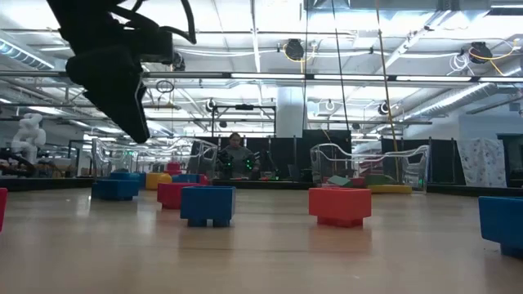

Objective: Sort blocks by size
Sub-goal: Put the 4 stud red game piece into the bottom transparent bin, then put the 4 stud blue game piece into the bottom transparent bin

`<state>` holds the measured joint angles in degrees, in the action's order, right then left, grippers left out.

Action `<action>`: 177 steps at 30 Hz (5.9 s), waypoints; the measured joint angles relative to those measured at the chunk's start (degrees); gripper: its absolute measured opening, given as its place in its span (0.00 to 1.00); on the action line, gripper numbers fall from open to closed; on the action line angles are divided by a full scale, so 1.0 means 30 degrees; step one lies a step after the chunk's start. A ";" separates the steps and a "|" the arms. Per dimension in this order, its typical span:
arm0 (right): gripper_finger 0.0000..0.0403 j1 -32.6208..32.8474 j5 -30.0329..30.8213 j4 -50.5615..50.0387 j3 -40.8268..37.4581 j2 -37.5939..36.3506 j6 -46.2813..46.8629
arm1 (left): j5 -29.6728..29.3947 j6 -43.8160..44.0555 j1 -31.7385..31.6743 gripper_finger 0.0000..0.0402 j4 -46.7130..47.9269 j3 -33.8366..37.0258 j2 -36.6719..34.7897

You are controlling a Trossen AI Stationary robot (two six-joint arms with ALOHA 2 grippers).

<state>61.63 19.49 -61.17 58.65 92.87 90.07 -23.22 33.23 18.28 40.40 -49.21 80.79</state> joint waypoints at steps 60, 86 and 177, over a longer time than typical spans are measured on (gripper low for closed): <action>0.57 -0.0539 0.4022 0.0580 0.0000 -0.1001 0.2752 | 0.5782 -0.6089 0.0220 0.78 0.1101 0.2649 0.0117; 0.57 -0.1549 0.6417 0.3854 0.0000 -0.0994 -0.2003 | 0.8741 -0.5706 0.0048 0.36 -0.4111 0.4057 0.0211; 0.18 -0.1691 1.4256 0.7995 0.0007 -0.1468 -1.5265 | 1.3547 -1.0190 -0.3542 0.58 -1.0002 -0.6745 0.7079</action>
<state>56.55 62.26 -37.18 58.67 88.47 44.27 17.42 2.66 7.66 10.40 -69.45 102.03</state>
